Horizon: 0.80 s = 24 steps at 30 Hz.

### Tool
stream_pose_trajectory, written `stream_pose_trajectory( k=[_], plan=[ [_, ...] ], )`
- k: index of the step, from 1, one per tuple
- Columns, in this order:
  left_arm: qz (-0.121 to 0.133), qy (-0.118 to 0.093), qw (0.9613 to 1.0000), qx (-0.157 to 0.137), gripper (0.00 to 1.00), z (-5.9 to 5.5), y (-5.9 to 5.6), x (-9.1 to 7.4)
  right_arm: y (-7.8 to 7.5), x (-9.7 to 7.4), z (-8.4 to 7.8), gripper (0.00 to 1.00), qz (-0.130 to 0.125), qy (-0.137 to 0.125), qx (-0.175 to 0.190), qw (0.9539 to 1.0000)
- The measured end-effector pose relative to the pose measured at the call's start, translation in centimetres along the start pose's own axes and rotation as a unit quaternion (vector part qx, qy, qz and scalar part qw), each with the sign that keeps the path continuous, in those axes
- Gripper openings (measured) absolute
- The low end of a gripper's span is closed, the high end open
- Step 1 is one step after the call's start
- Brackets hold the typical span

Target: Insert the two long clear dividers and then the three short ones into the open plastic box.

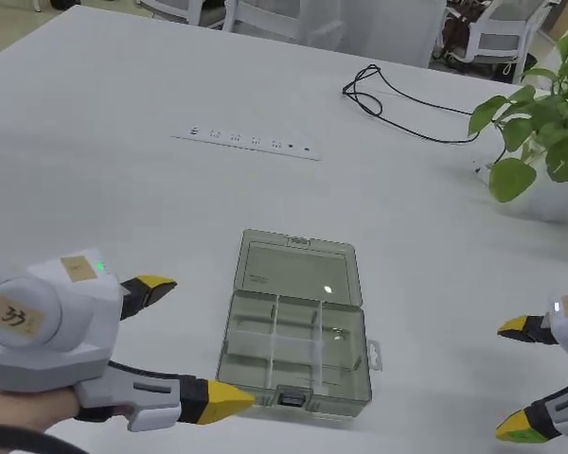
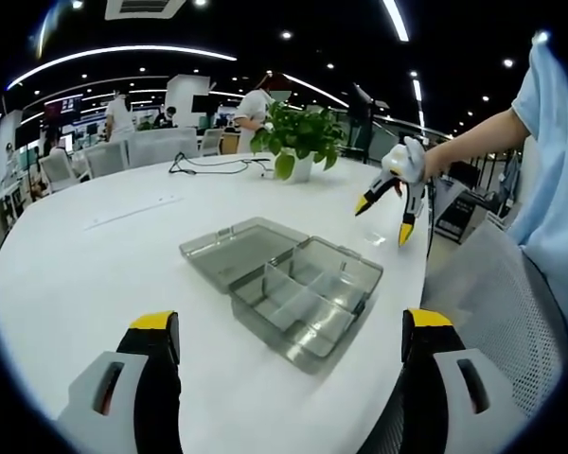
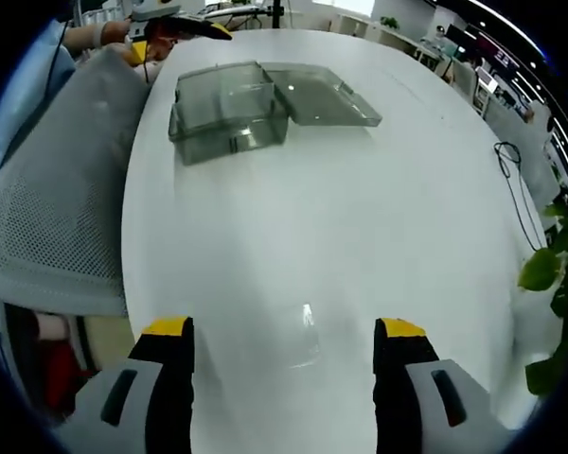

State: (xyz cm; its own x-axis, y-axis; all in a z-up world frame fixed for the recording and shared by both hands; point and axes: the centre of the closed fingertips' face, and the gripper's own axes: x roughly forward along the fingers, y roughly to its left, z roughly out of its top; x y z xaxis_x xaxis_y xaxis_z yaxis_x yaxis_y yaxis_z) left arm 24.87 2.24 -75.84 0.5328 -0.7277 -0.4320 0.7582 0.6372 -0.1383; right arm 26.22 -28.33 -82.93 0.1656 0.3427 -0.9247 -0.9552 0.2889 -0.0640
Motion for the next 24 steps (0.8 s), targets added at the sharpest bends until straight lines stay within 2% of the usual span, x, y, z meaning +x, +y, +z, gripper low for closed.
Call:
stream_pose_trajectory(
  k=[6, 12, 18, 24],
  plan=[
    [0.005, 0.001, 1.0000, -0.004, 0.99, -0.4, -0.1, -0.1, 0.3, 0.5, -1.1, 0.59, 0.017, 0.031, -0.022, 0.9991],
    [0.002, 0.002, 1.0000, -0.006, 0.99, -0.5, -0.3, 0.0, -0.1, 0.7, -1.7, 0.48, 0.028, 0.056, -0.037, 0.9974],
    [0.004, -0.001, 1.0000, -0.005, 0.99, -0.3, -0.1, 0.0, 0.2, 1.0, -1.8, 0.41, 0.039, 0.069, -0.055, 0.9953],
    [0.006, -0.001, 1.0000, -0.005, 0.99, -0.3, 0.0, -0.1, 0.1, 1.2, -2.1, 0.41, 0.042, 0.072, -0.053, 0.9951]
  ],
)
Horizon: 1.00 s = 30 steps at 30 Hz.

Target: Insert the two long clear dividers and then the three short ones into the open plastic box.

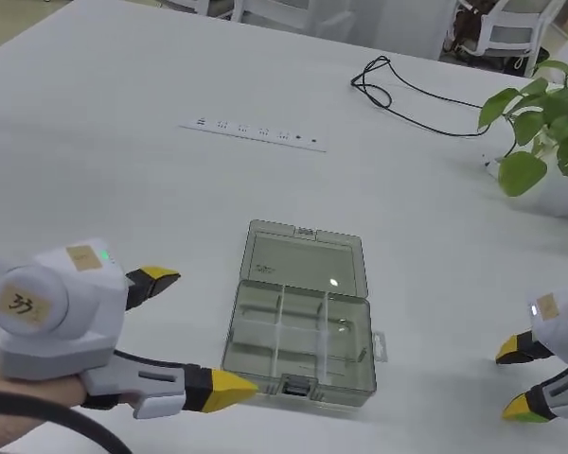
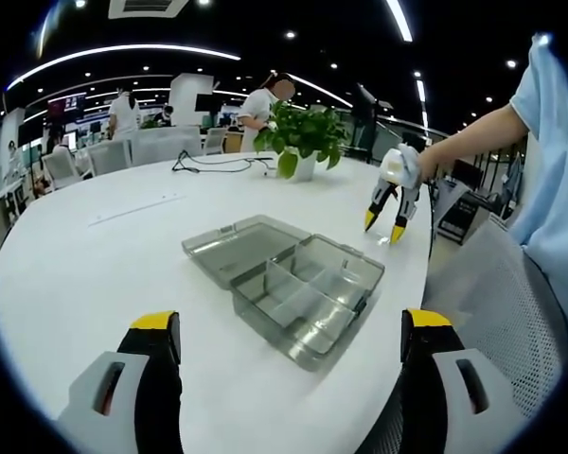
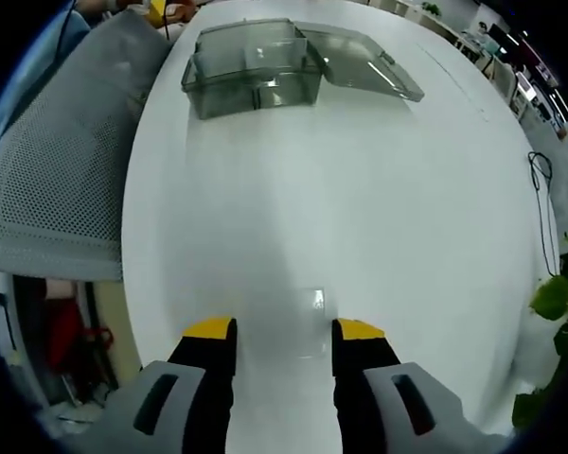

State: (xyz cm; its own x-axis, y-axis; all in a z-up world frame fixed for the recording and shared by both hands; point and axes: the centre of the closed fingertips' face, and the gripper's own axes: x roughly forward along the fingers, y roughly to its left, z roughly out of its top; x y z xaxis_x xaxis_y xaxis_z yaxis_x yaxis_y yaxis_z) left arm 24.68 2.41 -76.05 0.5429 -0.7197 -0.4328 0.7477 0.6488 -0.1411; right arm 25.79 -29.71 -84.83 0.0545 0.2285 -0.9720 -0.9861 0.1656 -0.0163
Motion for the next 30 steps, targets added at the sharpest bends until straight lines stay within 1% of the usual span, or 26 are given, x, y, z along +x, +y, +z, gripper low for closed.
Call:
stream_pose_trajectory(
  k=[2, 4, 7, 10, 14, 18, 23, 27, 30],
  plan=[
    [0.001, 0.001, 1.0000, 0.000, 0.99, -0.05, 0.04, 0.01, 0.00, -0.01, -0.03, 0.41, 0.000, 0.000, 0.000, 1.0000],
    [0.000, 0.001, 1.0000, -0.001, 0.99, -0.10, 0.00, 0.05, 0.15, 0.00, -0.09, 0.39, 0.003, -0.001, 0.008, 1.0000],
    [-0.002, 0.001, 1.0000, 0.000, 0.99, -0.07, -0.12, 0.12, -0.09, -0.04, 0.02, 0.37, -0.001, -0.009, 0.022, 0.9997],
    [-0.003, -0.001, 1.0000, -0.002, 0.99, -0.06, -0.33, 0.27, -0.12, -0.05, 0.10, 0.34, -0.004, -0.012, 0.028, 0.9995],
    [-0.006, -0.002, 1.0000, -0.001, 0.99, 0.00, -0.62, 0.46, 0.19, -0.06, 0.26, 0.33, -0.005, -0.005, 0.022, 0.9997],
    [-0.007, -0.004, 1.0000, -0.002, 0.98, 0.14, -0.68, 0.55, -0.16, 0.04, -0.22, 0.33, -0.009, -0.003, 0.043, 0.9990],
    [-0.007, -0.007, 0.9999, -0.004, 0.98, 0.30, -0.71, 0.51, -0.23, 0.08, -0.39, 0.33, -0.013, 0.000, 0.043, 0.9990],
    [-0.007, -0.007, 0.9999, -0.006, 0.98, 0.19, -0.65, 0.42, 0.08, 0.20, -0.42, 0.33, -0.009, 0.003, 0.035, 0.9993],
    [-0.006, -0.007, 0.9999, -0.009, 0.98, 0.12, -0.64, 0.41, 0.27, 0.13, -0.08, 0.33, -0.010, -0.001, 0.032, 0.9994]
  ],
)
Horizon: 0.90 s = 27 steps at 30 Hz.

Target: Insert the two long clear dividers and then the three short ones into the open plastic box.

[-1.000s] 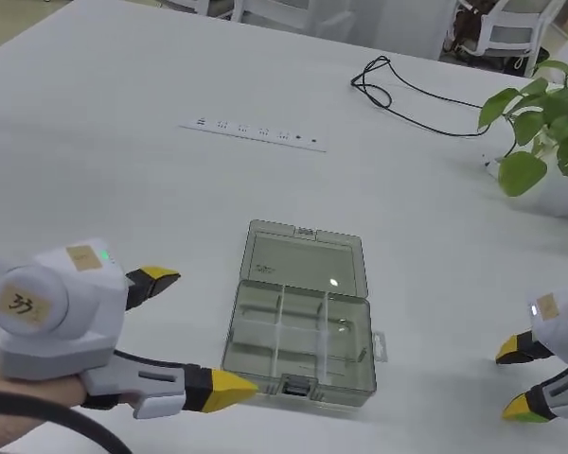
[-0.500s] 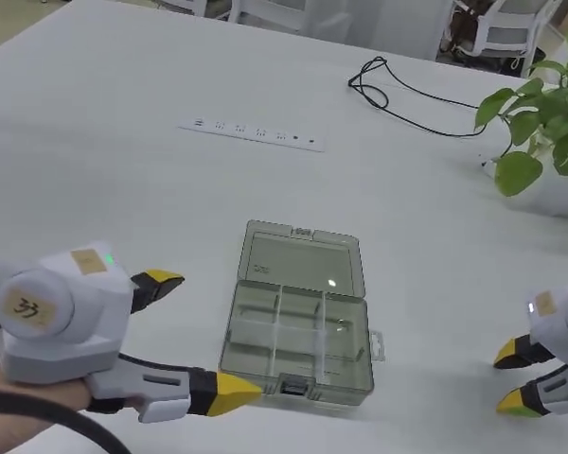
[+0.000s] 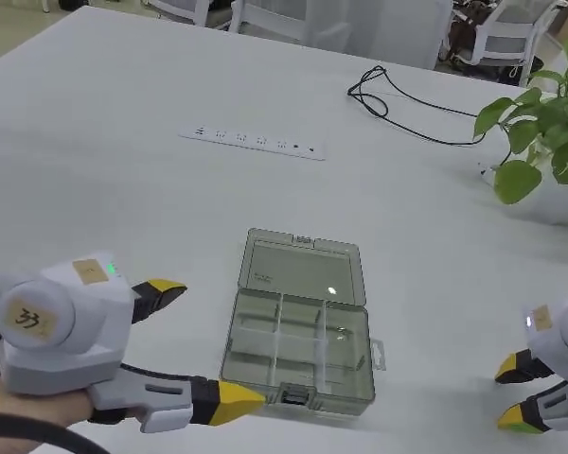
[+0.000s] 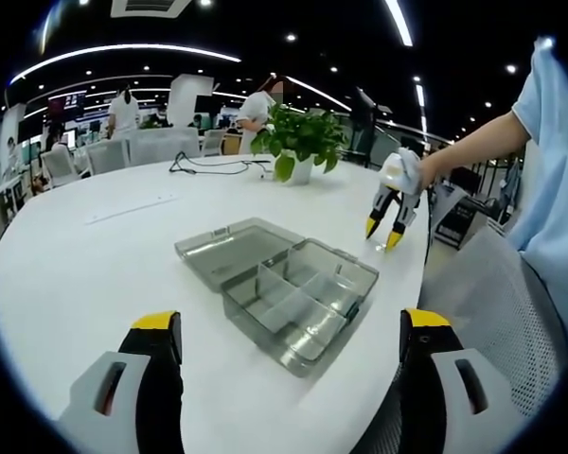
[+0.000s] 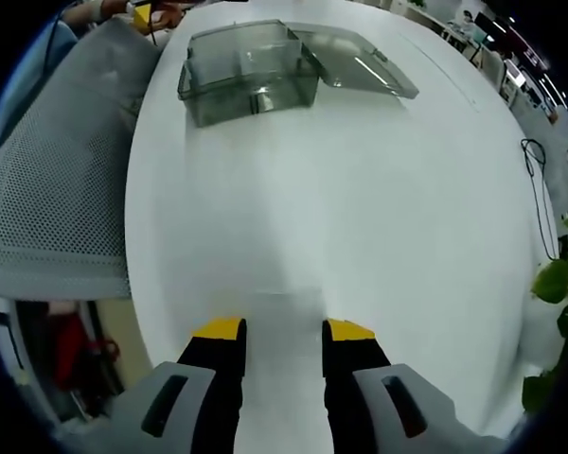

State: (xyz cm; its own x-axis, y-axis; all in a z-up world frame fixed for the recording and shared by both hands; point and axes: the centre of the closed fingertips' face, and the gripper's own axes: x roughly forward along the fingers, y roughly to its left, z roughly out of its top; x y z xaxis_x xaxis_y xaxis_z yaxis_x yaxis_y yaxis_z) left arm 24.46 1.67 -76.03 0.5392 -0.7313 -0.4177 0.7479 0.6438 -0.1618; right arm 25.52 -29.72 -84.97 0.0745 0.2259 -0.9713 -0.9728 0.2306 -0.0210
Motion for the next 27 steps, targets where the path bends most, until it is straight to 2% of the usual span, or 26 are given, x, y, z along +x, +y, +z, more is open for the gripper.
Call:
stream_pose_trajectory(
  k=[3, 7, 12, 15, 21, 27],
  plan=[
    [0.009, 0.003, 0.9998, -0.016, 0.96, -0.3, 0.4, 0.1, -0.1, -0.3, 0.7, 0.33, -0.006, -0.011, 0.003, 0.9999],
    [0.009, 0.004, 0.9995, -0.029, 0.96, -0.5, 0.4, 0.2, -0.2, -0.7, 1.7, 0.33, -0.012, -0.024, 0.002, 0.9996],
    [0.008, 0.009, 0.9995, -0.029, 0.94, -0.8, 0.3, 0.3, -0.1, -1.2, 3.2, 0.33, -0.019, -0.042, -0.003, 0.9989],
    [0.012, 0.013, 0.9987, -0.048, 0.93, -1.0, 0.4, 0.4, -0.2, -1.6, 4.1, 0.33, -0.025, -0.052, -0.011, 0.9983],
    [0.007, 0.014, 0.9970, -0.076, 0.91, -1.0, 0.2, 1.1, -0.2, -3.0, 7.4, 0.33, -0.046, -0.085, -0.033, 0.9948],
    [-0.002, 0.006, 0.9948, -0.102, 0.88, -0.5, 0.0, 1.8, 0.2, -4.1, 10.9, 0.33, -0.064, -0.115, -0.061, 0.9894]
  ],
)
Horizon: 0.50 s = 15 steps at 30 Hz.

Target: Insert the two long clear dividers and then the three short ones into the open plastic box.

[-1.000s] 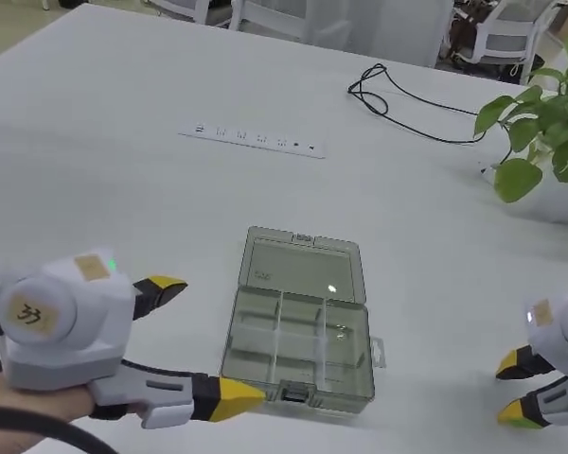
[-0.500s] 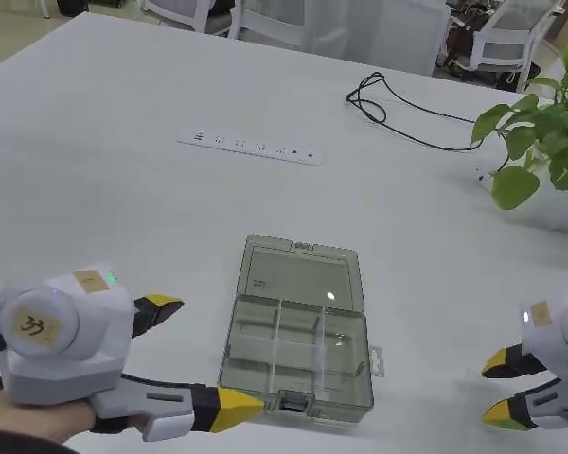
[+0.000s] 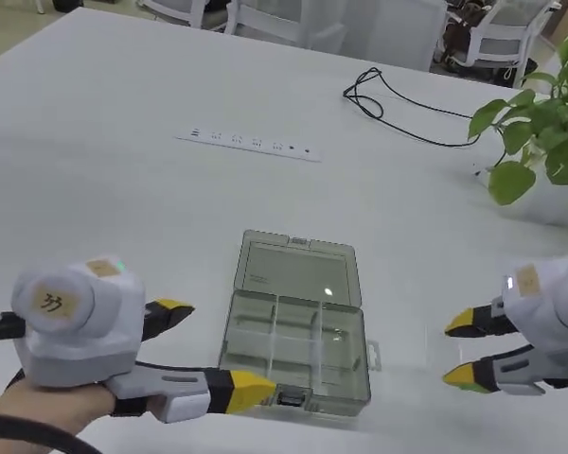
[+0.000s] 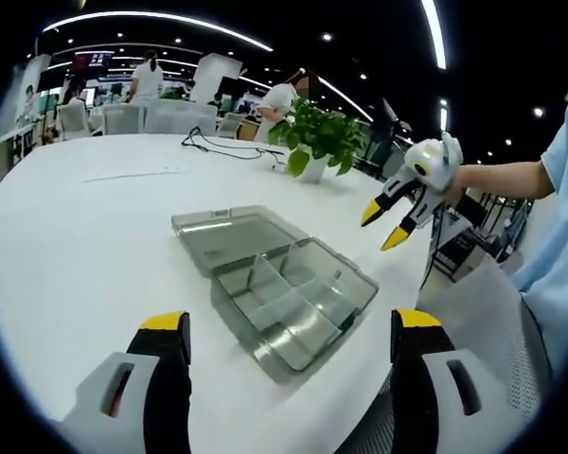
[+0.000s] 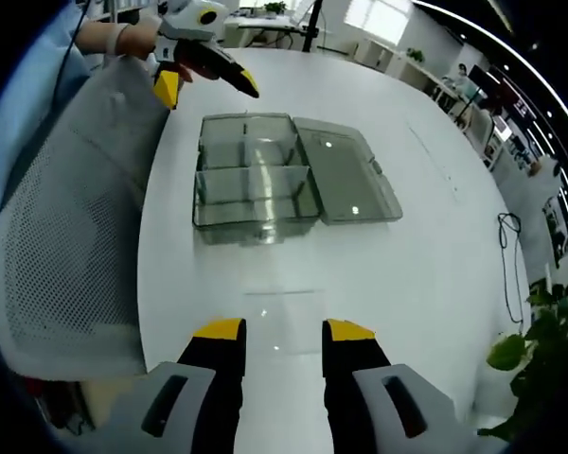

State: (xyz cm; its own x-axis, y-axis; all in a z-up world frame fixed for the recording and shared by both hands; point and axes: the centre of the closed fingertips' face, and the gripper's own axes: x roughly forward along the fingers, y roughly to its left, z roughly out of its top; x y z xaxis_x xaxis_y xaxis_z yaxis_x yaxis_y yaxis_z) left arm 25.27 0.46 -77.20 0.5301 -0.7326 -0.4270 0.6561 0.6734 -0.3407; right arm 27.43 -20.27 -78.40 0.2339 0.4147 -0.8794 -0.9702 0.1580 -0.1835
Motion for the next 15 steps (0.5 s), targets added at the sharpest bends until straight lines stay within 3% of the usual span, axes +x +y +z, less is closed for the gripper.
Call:
stream_pose_trajectory(
  k=[12, 15],
  plan=[
    [-0.029, -0.008, 0.9984, -0.048, 0.80, 1.5, -1.6, 1.5, 0.4, -0.3, 6.5, 0.32, -0.020, -0.050, -0.058, 0.9968],
    [-0.037, -0.007, 0.9968, -0.071, 0.76, 1.7, -2.0, 1.9, 0.8, -0.3, 8.1, 0.32, -0.023, -0.061, -0.075, 0.9951]
  ],
)
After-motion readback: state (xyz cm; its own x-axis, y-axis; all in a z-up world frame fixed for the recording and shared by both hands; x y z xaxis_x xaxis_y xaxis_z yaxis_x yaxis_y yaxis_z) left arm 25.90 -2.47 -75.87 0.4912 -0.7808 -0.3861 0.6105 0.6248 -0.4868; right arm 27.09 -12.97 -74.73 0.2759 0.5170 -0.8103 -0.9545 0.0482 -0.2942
